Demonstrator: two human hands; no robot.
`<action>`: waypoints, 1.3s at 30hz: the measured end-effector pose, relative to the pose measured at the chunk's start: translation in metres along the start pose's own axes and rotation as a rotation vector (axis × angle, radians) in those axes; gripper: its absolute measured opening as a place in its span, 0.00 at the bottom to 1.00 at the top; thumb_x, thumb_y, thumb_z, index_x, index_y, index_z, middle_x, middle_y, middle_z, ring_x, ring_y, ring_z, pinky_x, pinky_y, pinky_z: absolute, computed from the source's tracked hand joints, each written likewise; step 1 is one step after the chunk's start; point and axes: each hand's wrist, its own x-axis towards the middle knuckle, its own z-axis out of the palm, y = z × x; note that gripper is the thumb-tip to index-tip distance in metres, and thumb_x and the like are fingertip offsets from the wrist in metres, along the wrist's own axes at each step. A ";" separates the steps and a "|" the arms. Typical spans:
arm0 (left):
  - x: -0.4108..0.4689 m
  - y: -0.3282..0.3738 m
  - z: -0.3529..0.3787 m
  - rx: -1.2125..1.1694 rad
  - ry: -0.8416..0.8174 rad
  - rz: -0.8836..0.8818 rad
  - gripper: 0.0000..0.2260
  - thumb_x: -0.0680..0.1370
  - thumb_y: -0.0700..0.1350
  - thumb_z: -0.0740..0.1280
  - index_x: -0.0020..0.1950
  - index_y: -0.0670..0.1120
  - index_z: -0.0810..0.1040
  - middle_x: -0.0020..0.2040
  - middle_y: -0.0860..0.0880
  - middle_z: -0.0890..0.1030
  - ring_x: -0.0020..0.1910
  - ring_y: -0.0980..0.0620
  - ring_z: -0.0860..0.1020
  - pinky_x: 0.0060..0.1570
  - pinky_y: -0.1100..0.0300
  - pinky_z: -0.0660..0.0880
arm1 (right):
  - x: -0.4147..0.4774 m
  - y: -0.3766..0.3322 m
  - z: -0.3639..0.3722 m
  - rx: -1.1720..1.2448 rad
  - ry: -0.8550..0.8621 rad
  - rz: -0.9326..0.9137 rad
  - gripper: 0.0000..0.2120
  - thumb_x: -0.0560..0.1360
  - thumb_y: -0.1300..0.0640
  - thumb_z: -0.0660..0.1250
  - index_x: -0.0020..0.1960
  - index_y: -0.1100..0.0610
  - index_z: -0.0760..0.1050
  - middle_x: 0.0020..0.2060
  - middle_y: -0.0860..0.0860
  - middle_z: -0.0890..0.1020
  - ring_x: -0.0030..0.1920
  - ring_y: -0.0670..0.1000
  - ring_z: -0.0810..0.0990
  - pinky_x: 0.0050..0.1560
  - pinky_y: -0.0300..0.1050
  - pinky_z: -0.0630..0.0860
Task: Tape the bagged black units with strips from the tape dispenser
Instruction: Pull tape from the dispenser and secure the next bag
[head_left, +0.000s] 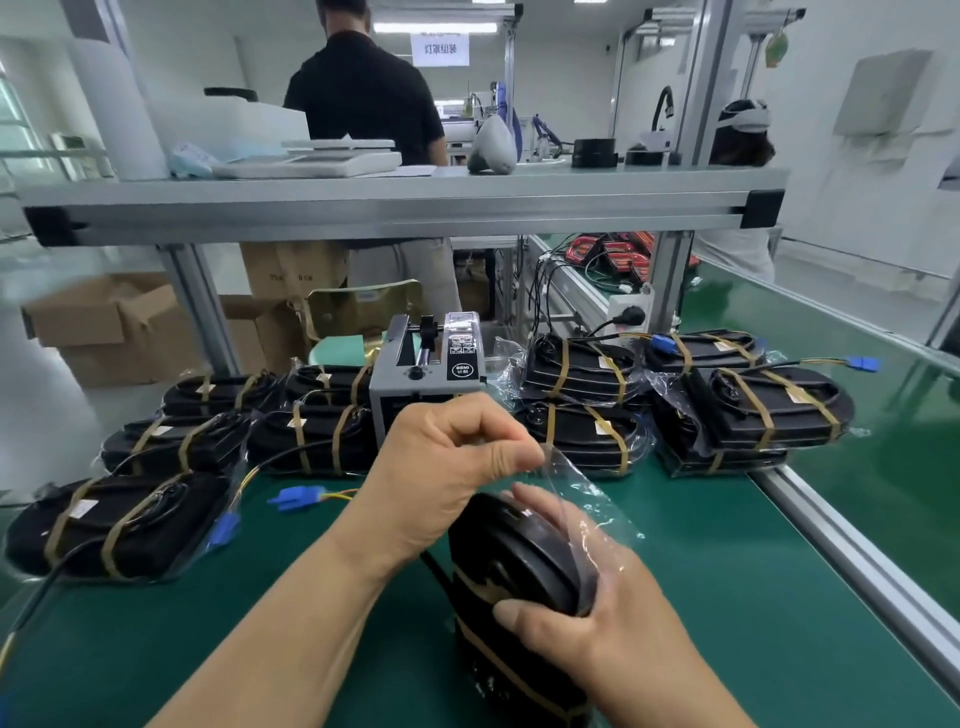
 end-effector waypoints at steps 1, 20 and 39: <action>0.001 0.001 -0.003 0.029 0.021 0.008 0.06 0.69 0.43 0.74 0.39 0.40 0.84 0.37 0.44 0.82 0.38 0.48 0.78 0.42 0.53 0.75 | 0.000 0.000 0.000 0.010 0.005 0.004 0.35 0.62 0.63 0.75 0.66 0.44 0.73 0.54 0.34 0.83 0.56 0.38 0.82 0.56 0.29 0.75; 0.035 -0.098 -0.046 -0.464 0.781 -0.923 0.09 0.81 0.44 0.65 0.42 0.45 0.77 0.34 0.51 0.77 0.30 0.58 0.72 0.20 0.70 0.63 | 0.012 0.015 -0.003 0.068 0.525 0.065 0.33 0.65 0.66 0.80 0.60 0.36 0.77 0.49 0.36 0.85 0.50 0.38 0.84 0.58 0.45 0.75; 0.076 -0.114 -0.040 -0.573 0.939 -0.936 0.08 0.78 0.41 0.67 0.40 0.47 0.73 0.27 0.52 0.75 0.18 0.61 0.69 0.20 0.68 0.61 | 0.019 0.015 -0.005 0.061 0.524 0.090 0.31 0.66 0.61 0.79 0.61 0.36 0.75 0.47 0.31 0.84 0.48 0.34 0.82 0.55 0.38 0.74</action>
